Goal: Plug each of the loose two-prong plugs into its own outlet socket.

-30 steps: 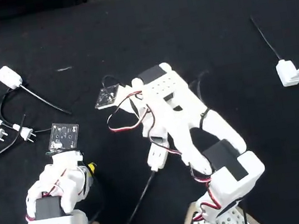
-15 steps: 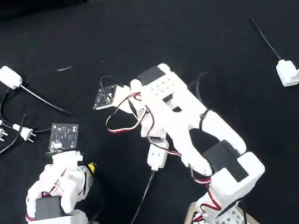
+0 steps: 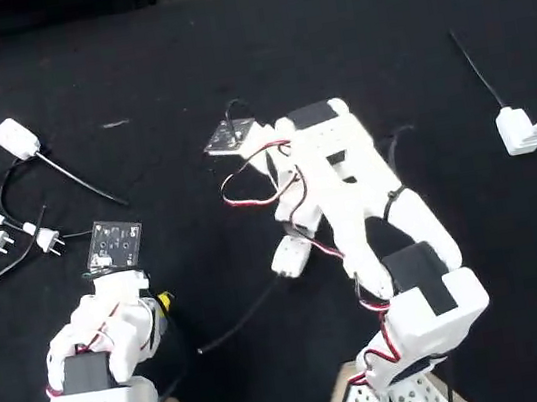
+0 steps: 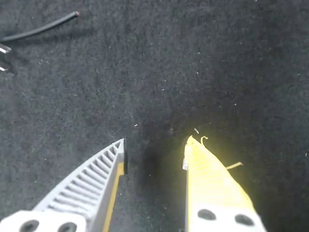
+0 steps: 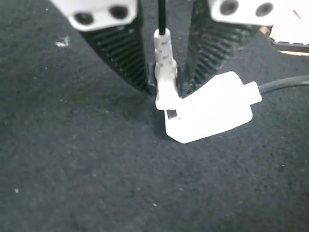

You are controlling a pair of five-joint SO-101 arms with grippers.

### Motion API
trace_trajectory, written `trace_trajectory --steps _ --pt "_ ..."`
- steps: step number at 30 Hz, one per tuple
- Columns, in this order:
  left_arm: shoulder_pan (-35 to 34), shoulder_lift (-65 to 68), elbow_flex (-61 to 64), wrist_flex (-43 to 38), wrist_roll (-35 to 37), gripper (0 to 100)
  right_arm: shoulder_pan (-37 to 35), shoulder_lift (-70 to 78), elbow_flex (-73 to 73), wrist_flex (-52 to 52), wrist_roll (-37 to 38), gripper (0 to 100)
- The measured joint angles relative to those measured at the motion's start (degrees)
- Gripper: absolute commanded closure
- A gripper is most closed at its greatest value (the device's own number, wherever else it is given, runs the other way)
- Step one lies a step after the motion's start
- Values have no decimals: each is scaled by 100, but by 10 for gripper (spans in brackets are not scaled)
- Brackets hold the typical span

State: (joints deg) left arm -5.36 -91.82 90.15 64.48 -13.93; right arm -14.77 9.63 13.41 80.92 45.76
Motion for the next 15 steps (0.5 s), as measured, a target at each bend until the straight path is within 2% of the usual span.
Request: trace_trajectory --steps 5,15 --pt "0 0 0 0 0 798 -26 0 0 0 -53 988" --pt "0 0 0 0 0 798 -1108 -703 9 229 -1284 988"
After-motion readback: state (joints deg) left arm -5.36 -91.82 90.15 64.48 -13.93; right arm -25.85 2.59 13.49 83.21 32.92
